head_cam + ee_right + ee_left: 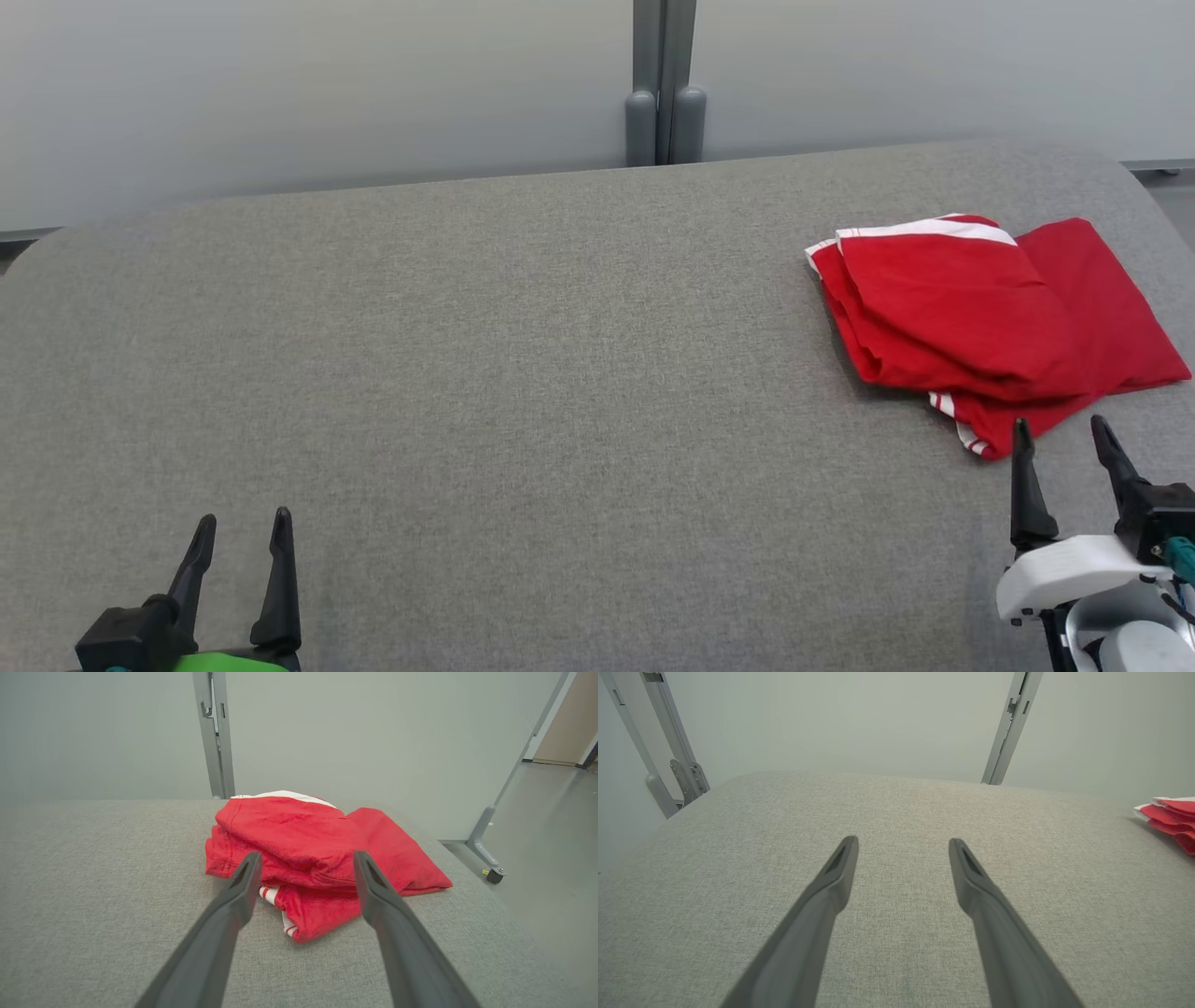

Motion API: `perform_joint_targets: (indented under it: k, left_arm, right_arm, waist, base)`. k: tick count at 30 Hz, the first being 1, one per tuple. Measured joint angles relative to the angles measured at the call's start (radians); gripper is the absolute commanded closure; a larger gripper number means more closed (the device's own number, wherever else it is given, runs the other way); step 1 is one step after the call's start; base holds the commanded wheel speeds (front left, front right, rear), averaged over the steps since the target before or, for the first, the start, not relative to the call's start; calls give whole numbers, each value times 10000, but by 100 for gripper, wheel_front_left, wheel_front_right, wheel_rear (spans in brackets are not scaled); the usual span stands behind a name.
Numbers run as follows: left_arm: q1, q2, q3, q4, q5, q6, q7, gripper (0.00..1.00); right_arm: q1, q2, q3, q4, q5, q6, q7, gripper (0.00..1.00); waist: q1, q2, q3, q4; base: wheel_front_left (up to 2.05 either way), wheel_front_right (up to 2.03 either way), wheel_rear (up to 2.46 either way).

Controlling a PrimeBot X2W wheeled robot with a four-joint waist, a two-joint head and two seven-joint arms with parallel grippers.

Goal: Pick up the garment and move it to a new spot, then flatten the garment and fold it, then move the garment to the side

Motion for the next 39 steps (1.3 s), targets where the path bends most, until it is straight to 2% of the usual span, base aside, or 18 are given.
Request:
perform_joint_targets:
  k: [6,14,15,22,26,39]
  left_arm:
    - [61,-36,56,-44,59,-100,2,0]
    - [221,-92,242,-140,86,-186,2,0]
    - [222,-107,238,-184,81,-196,0,100]
    - [239,-416,163,589,77,-190,23,100]
    - [234,-441,211,686,-130,-190,157,100]
    - [14,-443,382,991,-1935,-196,800,100]
  right_arm:
    - [31,109,-357,-571,-382,0,0,0]
    - [212,270,-341,-922,-711,0,0,0]
    - [230,297,-341,-945,-719,0,0,100]
    - [489,748,-261,-219,-725,17,2,100]
    - [521,779,-307,-86,-508,82,86,100]
    - [89,825,-825,370,1601,372,838,100]
  waist:
    - [0,0,-58,183]
    - [0,0,-123,400]
    - [0,0,-126,419]
    - [0,0,-128,430]
    - [0,0,-138,420]
    - [0,0,-182,388]
  base:
    - [0,0,0]
    - [0,0,0]
    - [0,0,0]
    - [0,0,0]
    - [0,0,0]
    - [0,0,0]
